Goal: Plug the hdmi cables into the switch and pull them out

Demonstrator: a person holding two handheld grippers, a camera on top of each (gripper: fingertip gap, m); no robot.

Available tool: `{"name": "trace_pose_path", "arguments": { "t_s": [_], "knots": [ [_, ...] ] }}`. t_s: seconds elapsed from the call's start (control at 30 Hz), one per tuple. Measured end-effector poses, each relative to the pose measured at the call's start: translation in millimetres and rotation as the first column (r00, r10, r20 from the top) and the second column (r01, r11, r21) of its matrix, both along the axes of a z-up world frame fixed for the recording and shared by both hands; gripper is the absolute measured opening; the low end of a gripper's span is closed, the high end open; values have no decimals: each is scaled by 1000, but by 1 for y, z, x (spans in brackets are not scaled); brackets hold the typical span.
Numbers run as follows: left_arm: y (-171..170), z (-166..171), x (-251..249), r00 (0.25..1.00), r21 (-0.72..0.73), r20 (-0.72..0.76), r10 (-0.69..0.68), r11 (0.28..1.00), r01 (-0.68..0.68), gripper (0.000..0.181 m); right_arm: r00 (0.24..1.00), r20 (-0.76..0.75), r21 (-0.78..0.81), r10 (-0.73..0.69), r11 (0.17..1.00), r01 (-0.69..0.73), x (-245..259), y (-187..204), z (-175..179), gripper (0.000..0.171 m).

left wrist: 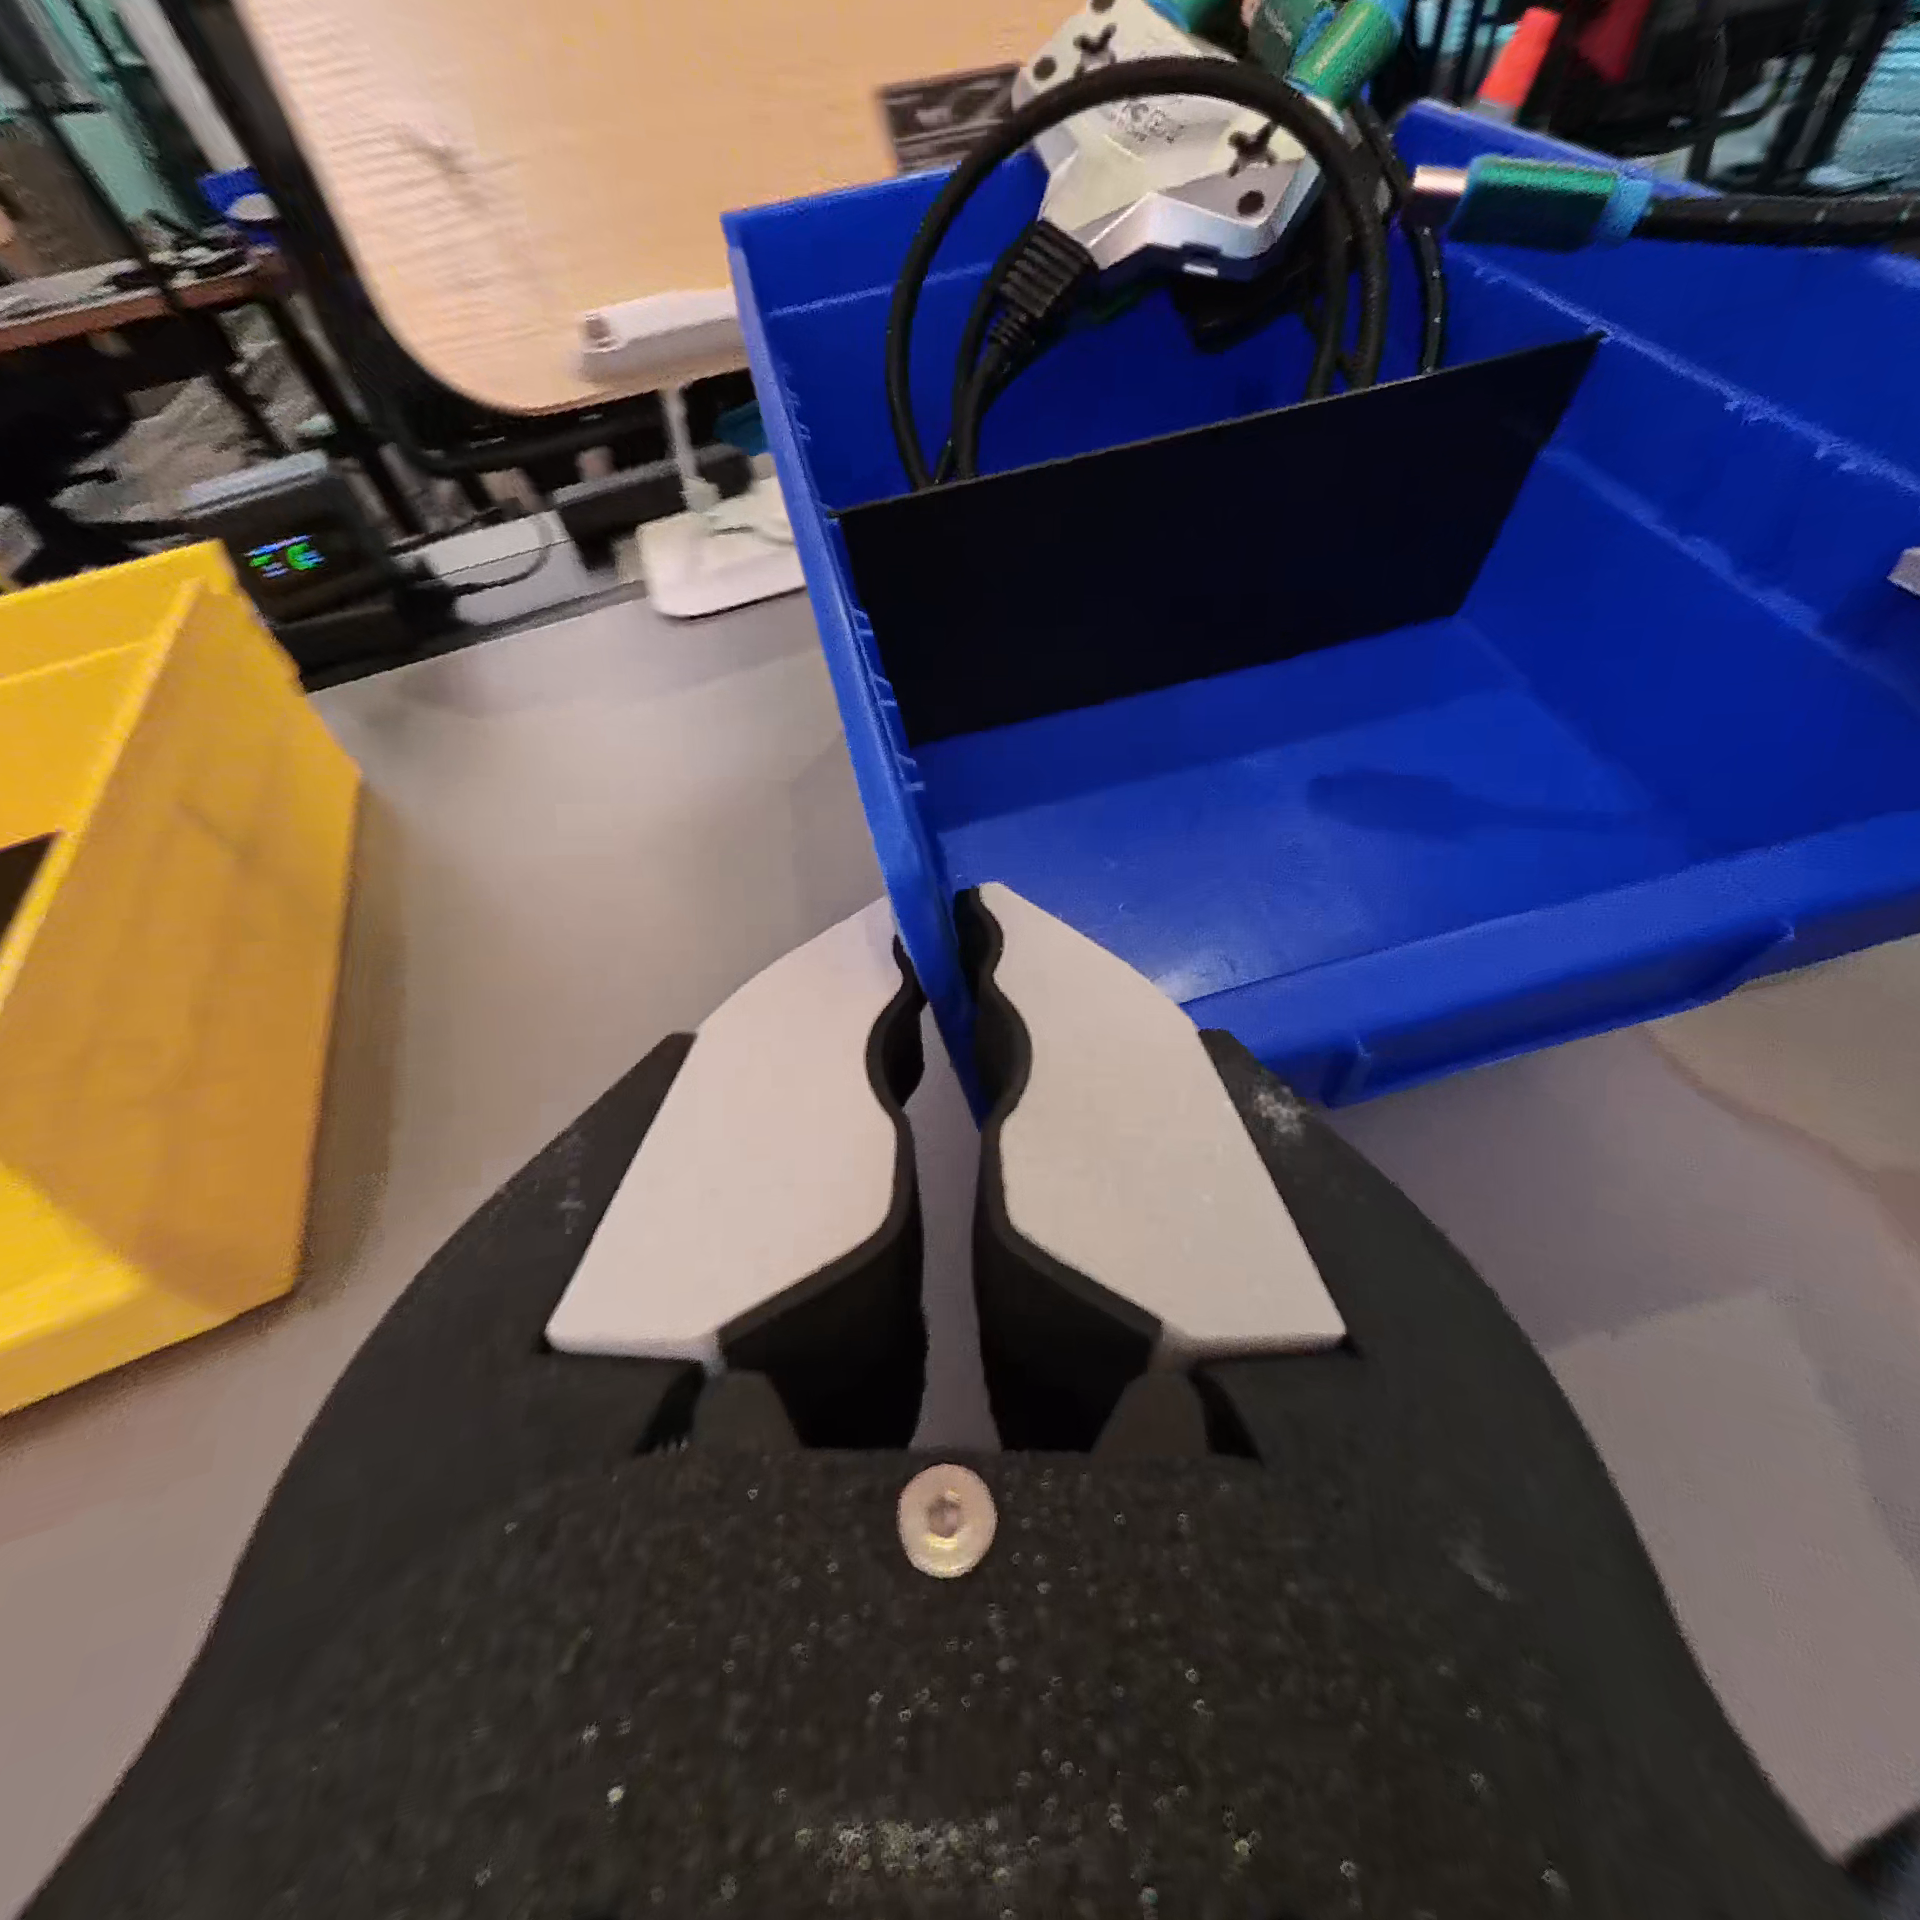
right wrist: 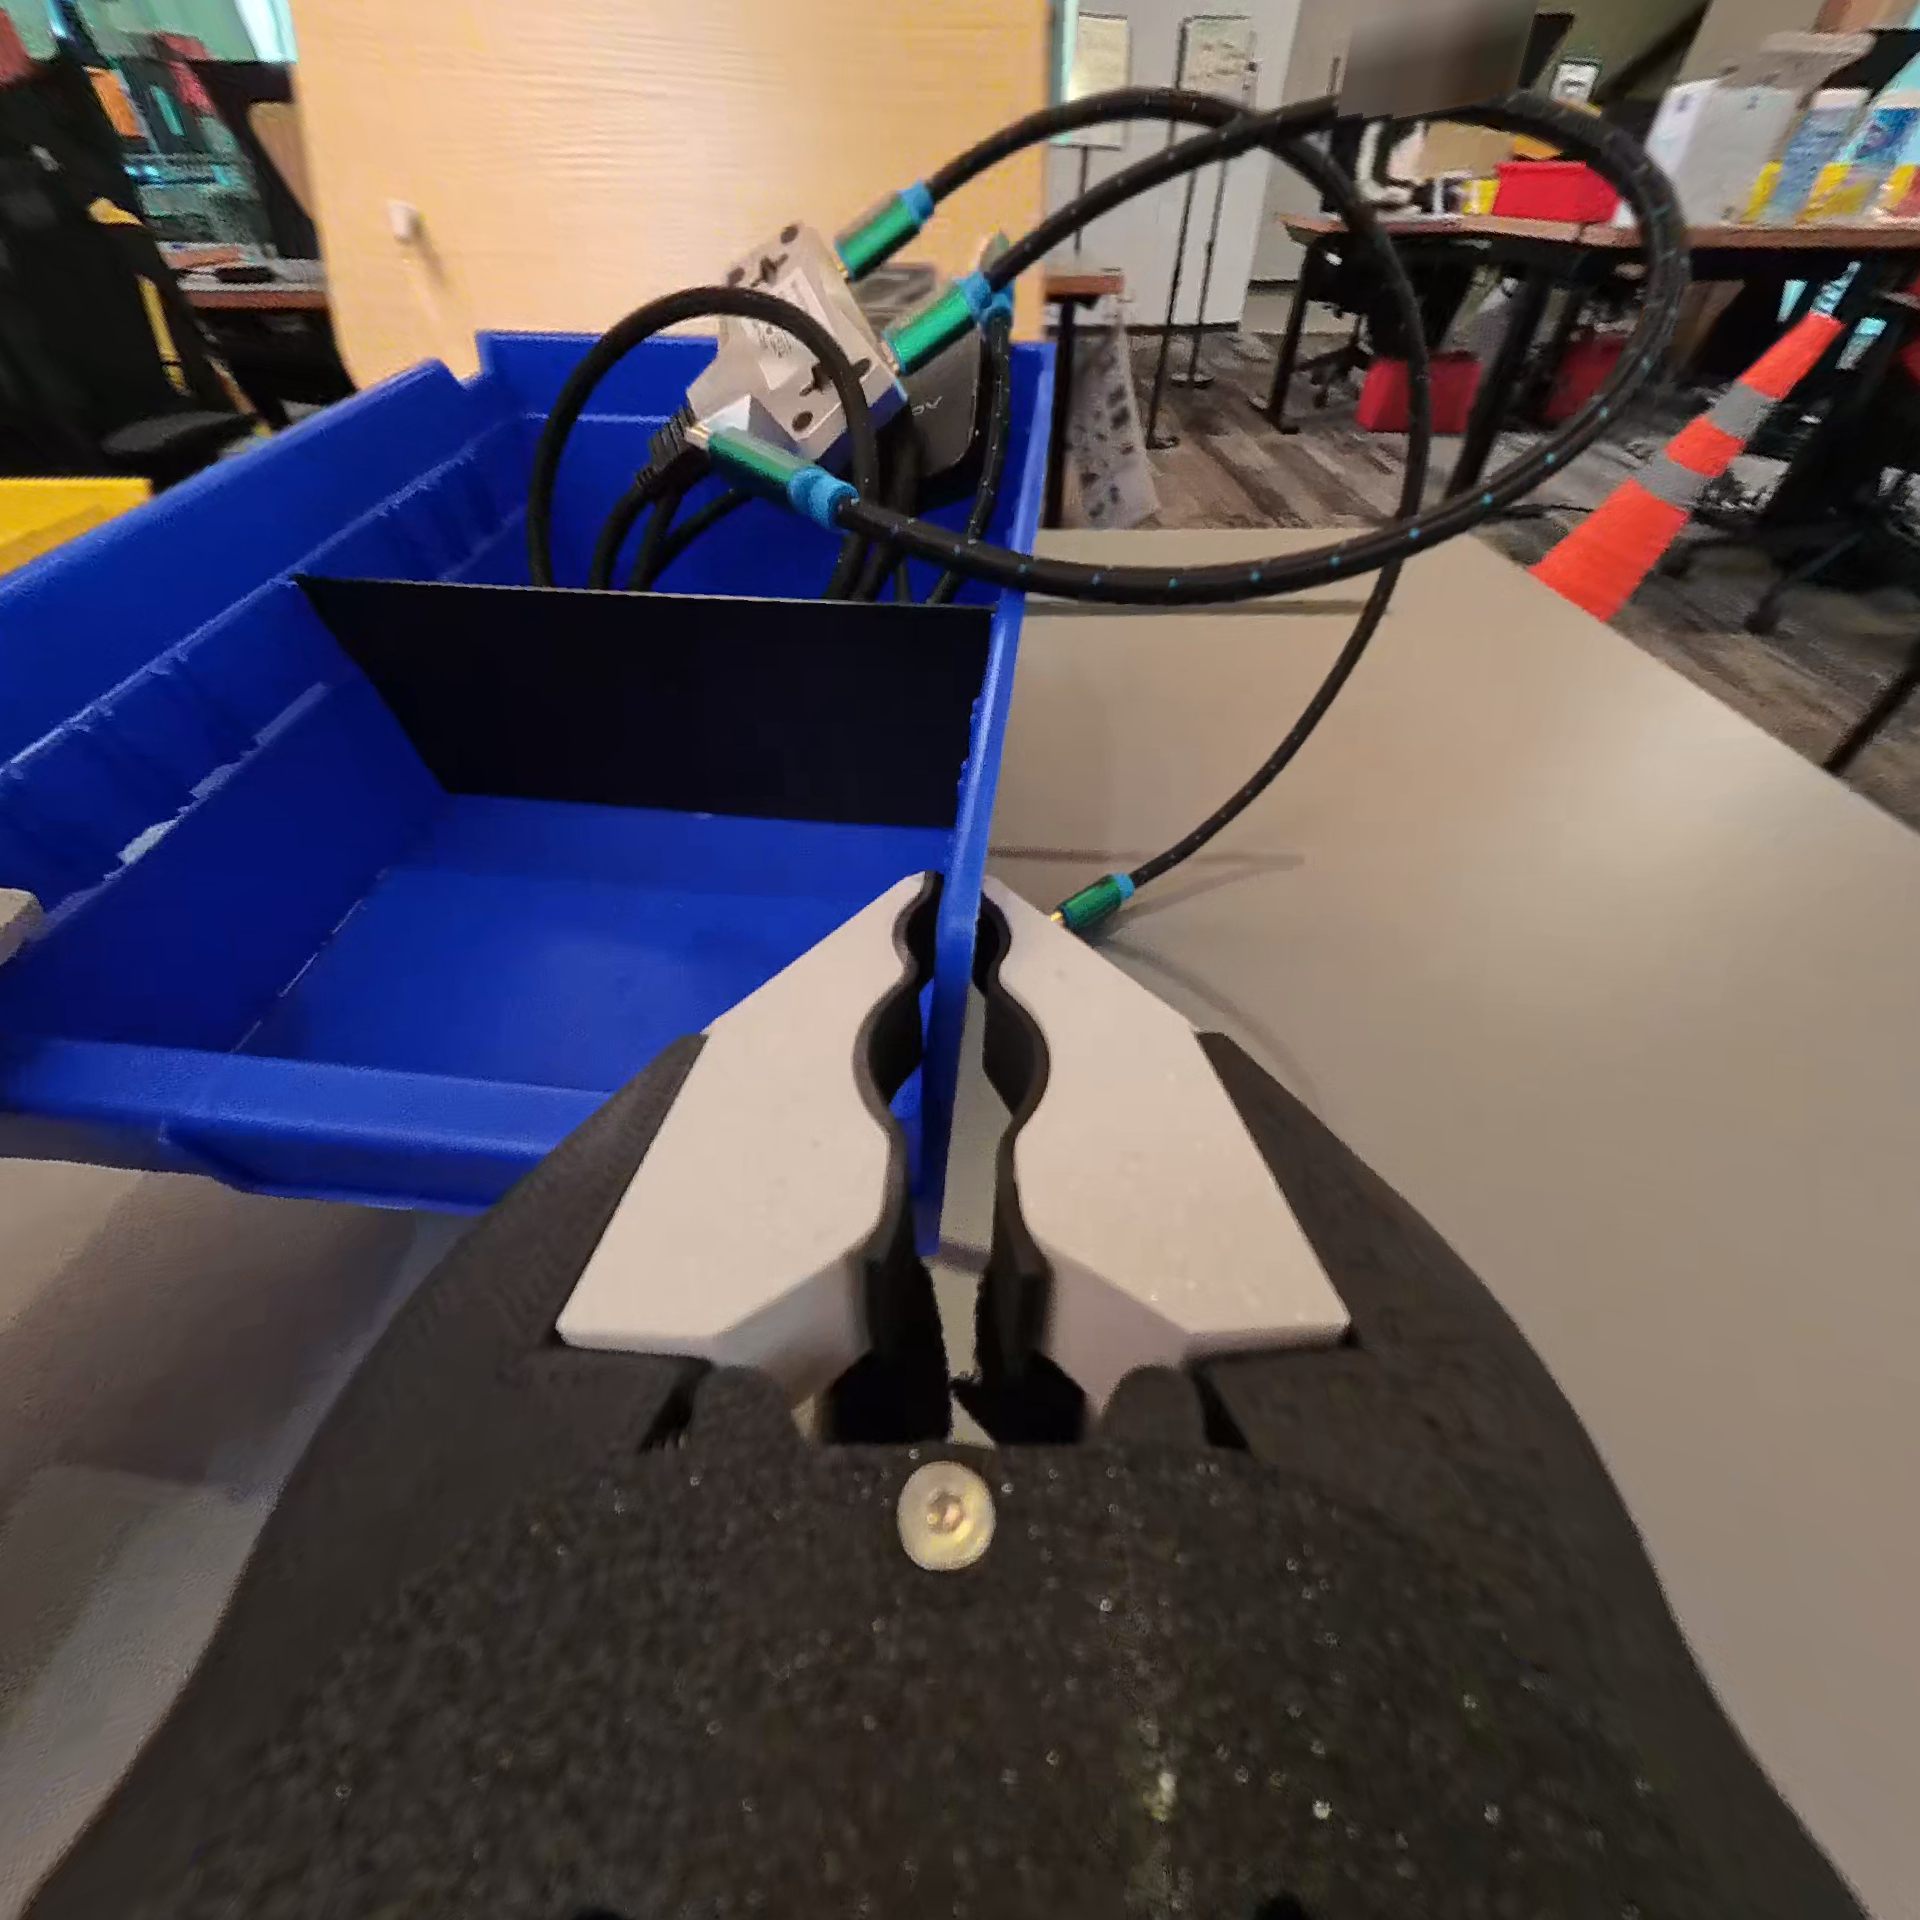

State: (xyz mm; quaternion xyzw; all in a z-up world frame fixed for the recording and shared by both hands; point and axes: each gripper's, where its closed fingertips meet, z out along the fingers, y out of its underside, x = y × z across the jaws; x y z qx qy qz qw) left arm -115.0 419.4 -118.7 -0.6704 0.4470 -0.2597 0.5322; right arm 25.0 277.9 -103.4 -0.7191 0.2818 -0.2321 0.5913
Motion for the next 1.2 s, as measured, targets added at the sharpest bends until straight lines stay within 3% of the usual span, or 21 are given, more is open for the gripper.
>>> {"name": "trace_pose_path", "arguments": {
  "t_s": [0.17, 0.33, 0.5, 0.6, 0.63, 0.7, 0.77, 0.83, 0.9, 0.97, 1.03, 1.13, 1.2],
  "knots": [
    [46, -11, -34, 993, -29, -21, 117, 993, -118, 3, 996, -13, -14, 92, 996, -92, -22, 61, -10, 2],
    [64, -41, -49, 988, -135, -93, 123, 982, -135, 4, 979, -115, -57, 170, 983, -177, -34, 88, -37, 4],
    [50, -42, -44, 998, -288, -47, -32, 958, 17, 16, 956, -139, -51, 257, 963, -266, -30, 93, -47, 5],
    [51, 1, -59, 980, -315, 183, -75, 940, 131, 30, 911, -178, 11, 372, 927, -376, -41, 82, -36, 15],
    [64, 24, -74, 964, -262, 262, -43, 958, 114, 35, 895, -168, 39, 412, 910, -412, -46, 75, -29, 22],
    [111, 54, -124, 943, -122, 315, 104, 990, -68, 44, 898, -117, 70, 424, 905, -419, -48, 62, -16, 24],
    [173, 48, -188, 918, -35, 230, 323, 945, -324, 38, 921, -25, 54, 388, 921, -387, -46, 55, -4, 24],
    [224, 17, -246, 873, -18, 99, 477, 878, -478, 45, 929, 89, 33, 358, 932, -362, -49, 54, 8, 23],
    [251, -17, -269, 874, -114, -10, 486, 868, -484, 58, 918, 164, 19, 361, 929, -369, -60, 58, 13, 22],
    [261, -28, -264, 911, -221, -2, 413, 888, -403, 63, 896, 210, 20, 392, 914, -405, -77, 62, 17, 20],
    [273, -23, -255, 917, -255, 65, 394, 895, -366, 56, 843, 234, -4, 484, 868, -497, -103, 70, 14, 21],
    [291, -26, -240, 923, -275, 55, 380, 895, -352, 45, 674, 172, -106, 719, 693, -713, -163, 78, -14, 23],
    [299, -40, -240, 917, -264, -26, 399, 882, -391, 4, 576, 128, -136, 808, 589, -797, -197, 75, -26, 23]
  ]
}}
